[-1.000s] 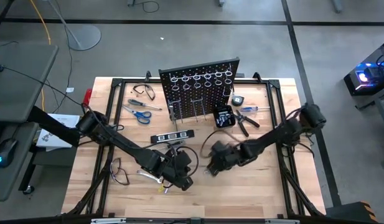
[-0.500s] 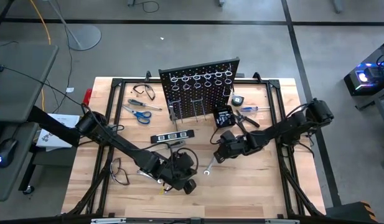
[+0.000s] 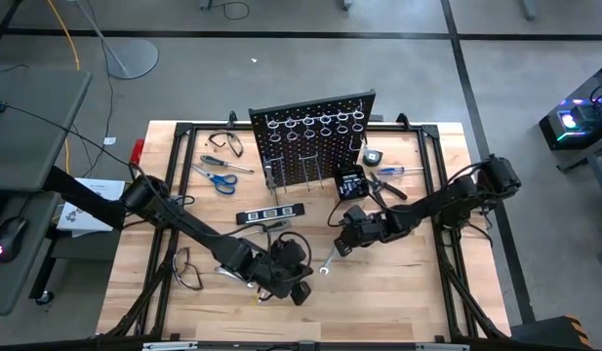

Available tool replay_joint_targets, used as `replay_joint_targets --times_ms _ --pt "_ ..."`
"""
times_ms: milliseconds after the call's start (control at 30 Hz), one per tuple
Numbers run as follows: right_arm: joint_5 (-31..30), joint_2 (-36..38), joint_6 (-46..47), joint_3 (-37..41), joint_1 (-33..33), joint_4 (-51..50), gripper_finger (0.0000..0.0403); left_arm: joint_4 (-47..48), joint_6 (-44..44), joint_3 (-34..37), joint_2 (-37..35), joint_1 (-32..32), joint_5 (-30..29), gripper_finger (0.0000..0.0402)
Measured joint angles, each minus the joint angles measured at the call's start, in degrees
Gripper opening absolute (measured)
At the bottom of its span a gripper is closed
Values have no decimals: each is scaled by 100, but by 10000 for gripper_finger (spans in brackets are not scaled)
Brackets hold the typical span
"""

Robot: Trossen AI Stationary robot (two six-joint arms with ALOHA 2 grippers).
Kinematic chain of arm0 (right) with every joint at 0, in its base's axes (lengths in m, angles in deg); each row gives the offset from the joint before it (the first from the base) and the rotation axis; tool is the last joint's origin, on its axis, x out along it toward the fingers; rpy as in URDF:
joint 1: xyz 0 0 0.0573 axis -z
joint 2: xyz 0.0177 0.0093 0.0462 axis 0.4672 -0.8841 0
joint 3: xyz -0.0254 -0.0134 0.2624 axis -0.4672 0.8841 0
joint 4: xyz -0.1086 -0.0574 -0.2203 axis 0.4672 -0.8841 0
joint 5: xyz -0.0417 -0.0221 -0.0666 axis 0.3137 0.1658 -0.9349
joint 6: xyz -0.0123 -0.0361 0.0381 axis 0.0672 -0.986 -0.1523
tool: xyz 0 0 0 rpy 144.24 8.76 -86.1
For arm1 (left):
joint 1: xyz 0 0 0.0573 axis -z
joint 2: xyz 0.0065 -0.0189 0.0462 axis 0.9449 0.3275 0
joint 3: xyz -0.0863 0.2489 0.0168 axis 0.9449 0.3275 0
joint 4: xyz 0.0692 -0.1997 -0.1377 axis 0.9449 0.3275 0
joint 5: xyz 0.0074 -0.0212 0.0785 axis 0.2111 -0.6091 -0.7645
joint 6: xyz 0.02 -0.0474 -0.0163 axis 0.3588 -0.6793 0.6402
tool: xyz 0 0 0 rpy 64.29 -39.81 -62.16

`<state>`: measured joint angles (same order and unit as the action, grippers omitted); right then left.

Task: Hang tools onto peg board
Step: Hang the silver wrench on the pegboard

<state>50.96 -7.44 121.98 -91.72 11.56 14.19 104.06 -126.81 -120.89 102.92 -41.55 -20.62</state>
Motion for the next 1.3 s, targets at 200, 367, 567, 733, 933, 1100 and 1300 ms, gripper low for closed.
replay_joint_targets --times_ms 200,367,567,733,933,1100,1300 --pt "105 -273 -31 -2 59 232 0 -55 -1 0 3 -51 -8 0" --pt "168 -434 0 -2 57 443 0 -63 -2 0 4 -68 -1 0" --pt "214 -454 -10 -2 59 417 0 -43 1 0 4 -89 5 0" --pt "283 -518 534 -31 57 177 0 -48 -103 0 4 -127 7 0" --pt "544 -776 1801 -37 59 271 0 -37 -53 0 49 -202 -161 10" --pt "822 -862 2461 -28 55 590 0 -43 -455 7 191 -246 -134 47" --pt "772 -887 3035 -26 12 615 0 -189 -1646 4 735 -167 504 107"
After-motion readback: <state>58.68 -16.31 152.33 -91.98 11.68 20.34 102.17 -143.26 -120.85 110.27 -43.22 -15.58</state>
